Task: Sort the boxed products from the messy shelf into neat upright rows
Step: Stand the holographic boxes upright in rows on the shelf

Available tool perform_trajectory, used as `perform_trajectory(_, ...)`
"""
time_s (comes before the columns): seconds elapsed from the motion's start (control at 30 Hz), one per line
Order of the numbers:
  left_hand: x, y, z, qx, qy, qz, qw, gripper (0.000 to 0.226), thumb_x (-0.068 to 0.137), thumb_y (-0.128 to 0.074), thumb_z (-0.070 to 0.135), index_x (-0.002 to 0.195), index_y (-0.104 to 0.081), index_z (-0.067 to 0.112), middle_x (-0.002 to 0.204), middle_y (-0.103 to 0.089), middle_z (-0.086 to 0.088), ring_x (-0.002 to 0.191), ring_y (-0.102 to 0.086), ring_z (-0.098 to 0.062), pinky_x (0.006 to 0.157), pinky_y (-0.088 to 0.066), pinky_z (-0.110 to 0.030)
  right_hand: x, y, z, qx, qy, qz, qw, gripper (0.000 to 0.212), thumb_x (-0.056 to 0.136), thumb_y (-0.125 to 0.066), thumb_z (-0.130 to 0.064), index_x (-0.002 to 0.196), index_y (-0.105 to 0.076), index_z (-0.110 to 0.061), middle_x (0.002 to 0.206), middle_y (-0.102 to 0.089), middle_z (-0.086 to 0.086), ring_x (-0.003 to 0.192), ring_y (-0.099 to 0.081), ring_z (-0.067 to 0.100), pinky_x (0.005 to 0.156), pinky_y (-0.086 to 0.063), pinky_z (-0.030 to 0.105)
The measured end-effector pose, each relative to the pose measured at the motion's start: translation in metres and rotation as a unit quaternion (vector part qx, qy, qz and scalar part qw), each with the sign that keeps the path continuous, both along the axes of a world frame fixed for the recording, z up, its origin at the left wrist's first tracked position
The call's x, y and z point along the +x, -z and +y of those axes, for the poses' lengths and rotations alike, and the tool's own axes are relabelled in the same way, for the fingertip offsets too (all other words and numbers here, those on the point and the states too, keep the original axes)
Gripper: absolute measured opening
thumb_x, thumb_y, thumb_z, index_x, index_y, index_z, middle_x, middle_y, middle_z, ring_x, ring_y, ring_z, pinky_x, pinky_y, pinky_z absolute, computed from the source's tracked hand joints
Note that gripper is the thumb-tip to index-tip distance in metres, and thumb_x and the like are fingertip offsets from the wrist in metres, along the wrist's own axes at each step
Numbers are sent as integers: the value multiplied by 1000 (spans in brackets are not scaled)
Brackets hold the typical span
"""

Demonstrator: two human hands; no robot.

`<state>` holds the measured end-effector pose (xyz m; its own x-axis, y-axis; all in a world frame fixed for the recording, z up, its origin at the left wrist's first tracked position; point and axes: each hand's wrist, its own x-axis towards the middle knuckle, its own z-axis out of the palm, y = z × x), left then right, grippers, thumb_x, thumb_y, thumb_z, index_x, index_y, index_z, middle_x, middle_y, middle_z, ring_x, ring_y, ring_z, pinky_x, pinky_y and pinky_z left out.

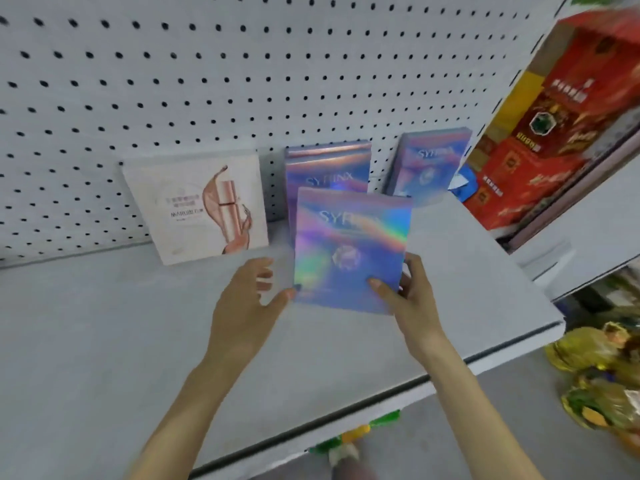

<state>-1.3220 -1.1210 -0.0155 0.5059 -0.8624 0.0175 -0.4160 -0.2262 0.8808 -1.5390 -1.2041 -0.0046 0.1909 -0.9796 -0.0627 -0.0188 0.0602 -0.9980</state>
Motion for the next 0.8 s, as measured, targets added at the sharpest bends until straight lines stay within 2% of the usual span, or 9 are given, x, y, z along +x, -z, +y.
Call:
perform_trajectory(0.1, -12, -4, -30, -34, -78, -50, 995, 57, 78, -78, 28, 126, -48, 25, 112, -58, 6, 92, -59, -12, 80, -48, -29, -19, 8, -63, -18, -34, 2, 999, 40, 86, -65, 6, 108, -51, -24, 86, -74, -9, 71, -65, 3, 58, -49, 17)
perform_trajectory(0.27, -47, -10, -89, -17, -121, 0, 993, 81, 81, -76, 23, 147, -30, 13, 139, -45, -8, 117, -52, -23, 100, -44, -39, -16, 16, -130, -47, -98, 17, 994, 38, 85, -66, 6, 108, -51, -19, 100, -66, 3, 87, -62, 12, 74, -51, 25)
perform_trajectory(0.33, -59, -6, -105, -13, -126, -12, 992, 86, 81, -75, 24, 150, -24, 16, 139, -43, -11, 124, -47, -24, 103, -38, -30, -6, 19, -146, -61, -101, 18, 993, 33, 84, -68, 5, 105, -52, -14, 97, -61, 7, 85, -58, 7, 75, -48, 22)
perform_trajectory(0.4, -66, -2, -113, -13, -136, -36, 990, 89, 82, -75, 27, 152, -19, 20, 137, -42, -10, 122, -45, -22, 93, -31, -16, 4, 23, -155, -68, -98, 16, 993, 28, 83, -69, 3, 100, -53, -13, 89, -59, 0, 74, -55, -3, 68, -45, 13)
perform_trajectory(0.53, -68, 3, -115, -10, -139, -53, 989, 94, 83, -73, 27, 153, -9, 25, 147, -35, -7, 128, -41, -18, 89, -27, -10, 18, 35, -157, -47, -114, 11, 992, 28, 84, -70, -2, 103, -52, -11, 91, -59, 1, 75, -56, 1, 69, -46, 15)
perform_trajectory(0.63, -67, 3, -112, 1, -124, -66, 990, 92, 86, -70, 28, 152, -6, 28, 150, -33, -8, 133, -38, -19, 97, -28, -16, 21, 39, -153, -51, -112, 21, 992, 29, 87, -69, -6, 107, -49, -14, 94, -58, -4, 86, -56, 11, 80, -46, 22)
perform_trajectory(0.7, -66, 2, -109, 15, -114, -70, 991, 89, 87, -67, 31, 153, -6, 28, 149, -34, -9, 133, -39, -22, 100, -31, -23, 21, 40, -153, -53, -104, 40, 992, 29, 87, -70, -11, 105, -48, -16, 91, -57, -8, 85, -56, 12, 76, -44, 14)
perform_trajectory(0.77, -64, -2, -105, 34, -96, -60, 993, 88, 89, -64, 35, 154, -5, 29, 149, -35, -9, 135, -38, -24, 105, -33, -30, 19, 39, -152, -43, -96, 64, 992, 31, 86, -72, -15, 105, -48, -19, 96, -61, -3, 87, -58, 15, 75, -45, 10)
perform_trajectory(0.8, -63, -4, -100, 45, -85, -48, 994, 88, 89, -64, 36, 154, -5, 30, 150, -35, -7, 136, -38, -24, 109, -35, -34, 19, 37, -151, -32, -91, 74, 993, 33, 86, -72, -14, 108, -48, -17, 102, -63, 4, 92, -60, 19, 80, -47, 14)
